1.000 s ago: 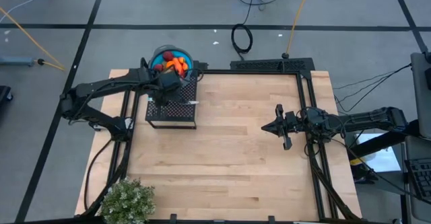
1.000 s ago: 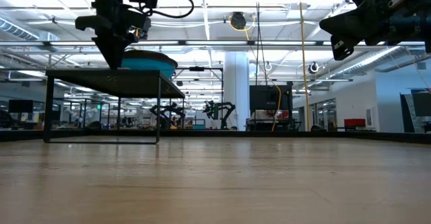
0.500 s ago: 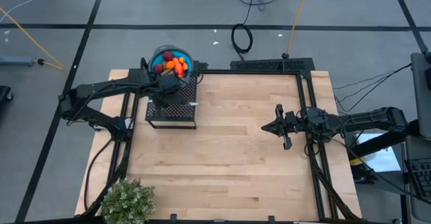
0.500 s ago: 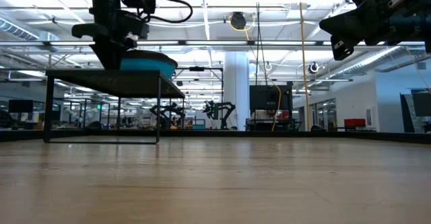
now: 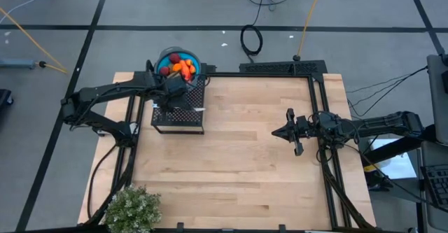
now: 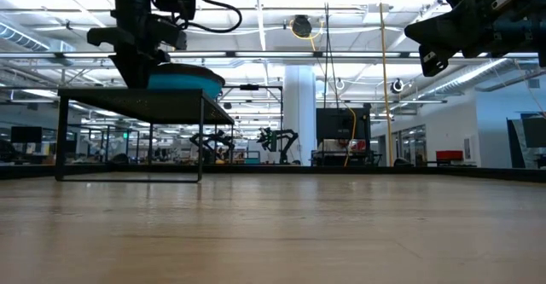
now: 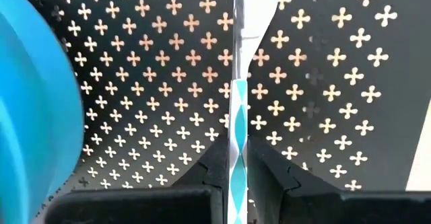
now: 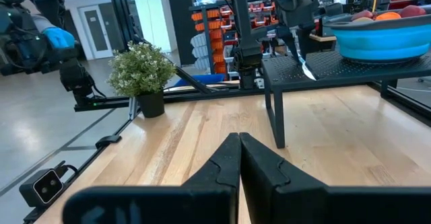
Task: Pick & Place Fruit
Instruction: Put the blue patterned table knife on the shelf to the bottom of the blue strainer bowl, then return to Home Position
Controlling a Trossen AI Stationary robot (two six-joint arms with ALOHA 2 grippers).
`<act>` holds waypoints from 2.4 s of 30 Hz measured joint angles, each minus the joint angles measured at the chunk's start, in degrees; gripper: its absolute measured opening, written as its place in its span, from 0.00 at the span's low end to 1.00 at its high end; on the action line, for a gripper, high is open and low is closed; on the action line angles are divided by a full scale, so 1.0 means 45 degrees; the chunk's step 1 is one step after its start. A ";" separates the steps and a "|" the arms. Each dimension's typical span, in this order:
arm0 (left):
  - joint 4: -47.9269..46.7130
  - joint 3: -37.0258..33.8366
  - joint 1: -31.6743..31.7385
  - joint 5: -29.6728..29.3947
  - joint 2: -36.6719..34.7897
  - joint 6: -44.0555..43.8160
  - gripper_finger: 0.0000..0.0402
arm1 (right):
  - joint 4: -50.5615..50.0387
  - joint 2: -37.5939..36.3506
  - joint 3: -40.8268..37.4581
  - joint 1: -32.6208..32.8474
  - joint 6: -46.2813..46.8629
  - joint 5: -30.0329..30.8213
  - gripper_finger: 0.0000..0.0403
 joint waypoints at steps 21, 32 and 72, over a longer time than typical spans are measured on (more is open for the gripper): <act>-0.0066 0.0000 0.0000 0.0008 0.0002 0.0209 0.10 | 0.0000 0.0000 0.0000 -0.0002 -0.0001 -0.0034 0.00; -0.0061 0.0000 0.0000 -0.0453 0.0002 -0.0330 0.31 | 0.0000 0.0004 0.0000 0.0002 0.0000 -0.0039 0.00; 0.2036 0.4558 -0.5328 -0.1098 -0.2726 -0.9084 0.02 | -0.0107 0.0000 0.0000 0.0000 -0.0439 -0.0092 0.00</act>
